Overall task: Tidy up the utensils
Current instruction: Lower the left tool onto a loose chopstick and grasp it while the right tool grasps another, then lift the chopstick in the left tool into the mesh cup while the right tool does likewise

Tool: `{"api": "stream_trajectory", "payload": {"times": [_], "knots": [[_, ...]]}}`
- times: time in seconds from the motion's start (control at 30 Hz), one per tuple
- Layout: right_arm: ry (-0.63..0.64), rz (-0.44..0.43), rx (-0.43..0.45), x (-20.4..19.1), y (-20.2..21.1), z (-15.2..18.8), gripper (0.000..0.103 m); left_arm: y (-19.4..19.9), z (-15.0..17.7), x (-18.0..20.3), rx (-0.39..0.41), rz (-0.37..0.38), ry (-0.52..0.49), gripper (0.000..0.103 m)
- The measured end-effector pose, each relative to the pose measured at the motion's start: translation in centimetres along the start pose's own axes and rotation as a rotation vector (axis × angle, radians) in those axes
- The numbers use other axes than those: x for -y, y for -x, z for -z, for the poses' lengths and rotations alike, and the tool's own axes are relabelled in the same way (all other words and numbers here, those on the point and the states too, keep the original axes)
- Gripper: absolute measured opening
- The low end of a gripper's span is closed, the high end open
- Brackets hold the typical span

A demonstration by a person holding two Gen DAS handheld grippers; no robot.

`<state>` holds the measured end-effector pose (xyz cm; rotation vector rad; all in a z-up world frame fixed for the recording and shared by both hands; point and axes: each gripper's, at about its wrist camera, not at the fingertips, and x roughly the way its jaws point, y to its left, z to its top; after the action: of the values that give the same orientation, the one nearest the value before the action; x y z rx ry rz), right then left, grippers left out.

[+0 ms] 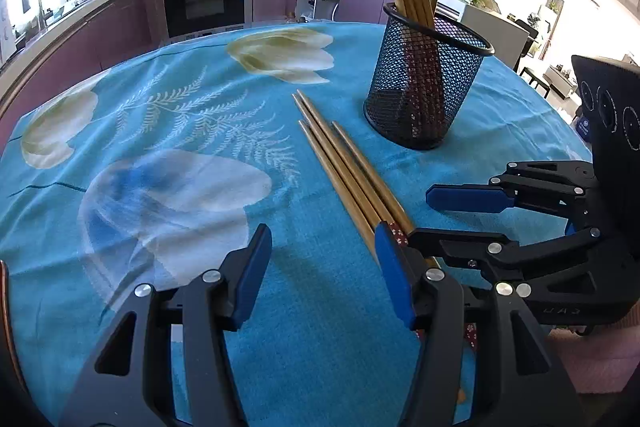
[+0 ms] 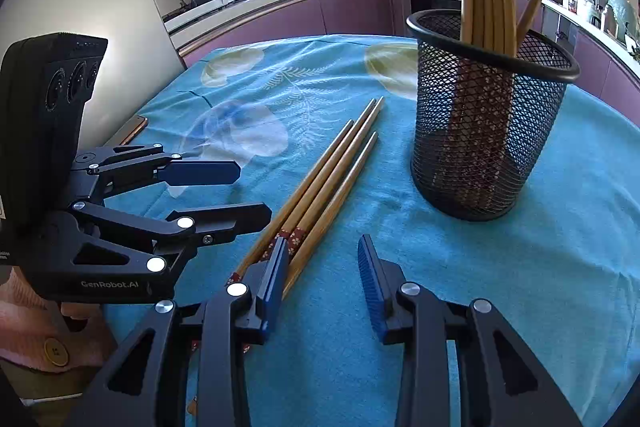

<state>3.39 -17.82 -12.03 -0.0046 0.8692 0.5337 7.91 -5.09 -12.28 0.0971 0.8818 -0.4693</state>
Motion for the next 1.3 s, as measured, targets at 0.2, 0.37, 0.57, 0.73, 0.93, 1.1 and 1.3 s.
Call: {"api": "stream_trajectory", "payload": {"times": [0.2, 0.37, 0.57, 0.73, 0.93, 1.1, 1.3], "knots": [[0.004, 0.019, -0.015, 0.3, 0.1, 0.0, 0.034, -0.4, -0.2, 0.5, -0.008, 0.012, -0.019, 0.053], [0.000, 0.022, -0.017, 0.4, 0.2, 0.0, 0.032, -0.8, -0.3, 0.7, -0.020, 0.002, -0.030, 0.052], [-0.007, 0.027, -0.021, 0.7, 0.2, -0.1, 0.030, -0.8, -0.4, 0.4, -0.035, -0.005, -0.034, 0.040], [-0.007, 0.048, -0.020, 0.6, -0.3, -0.5, 0.030, -1.2, -0.9, 0.0, -0.052, 0.010, -0.031, 0.038], [-0.014, 0.078, -0.012, 0.3, -1.3, -1.5, 0.029, -2.1, -1.9, -0.2, -0.059, -0.009, -0.025, 0.026], [-0.075, 0.069, -0.001, 1.3, -1.4, -1.7, 0.013, -2.2, -2.0, -0.8, -0.051, -0.014, 0.027, 0.013], [-0.144, 0.032, 0.016, 2.3, -0.6, -1.4, 0.006, -1.3, -1.6, -1.2, -0.025, -0.024, 0.074, 0.008]]}}
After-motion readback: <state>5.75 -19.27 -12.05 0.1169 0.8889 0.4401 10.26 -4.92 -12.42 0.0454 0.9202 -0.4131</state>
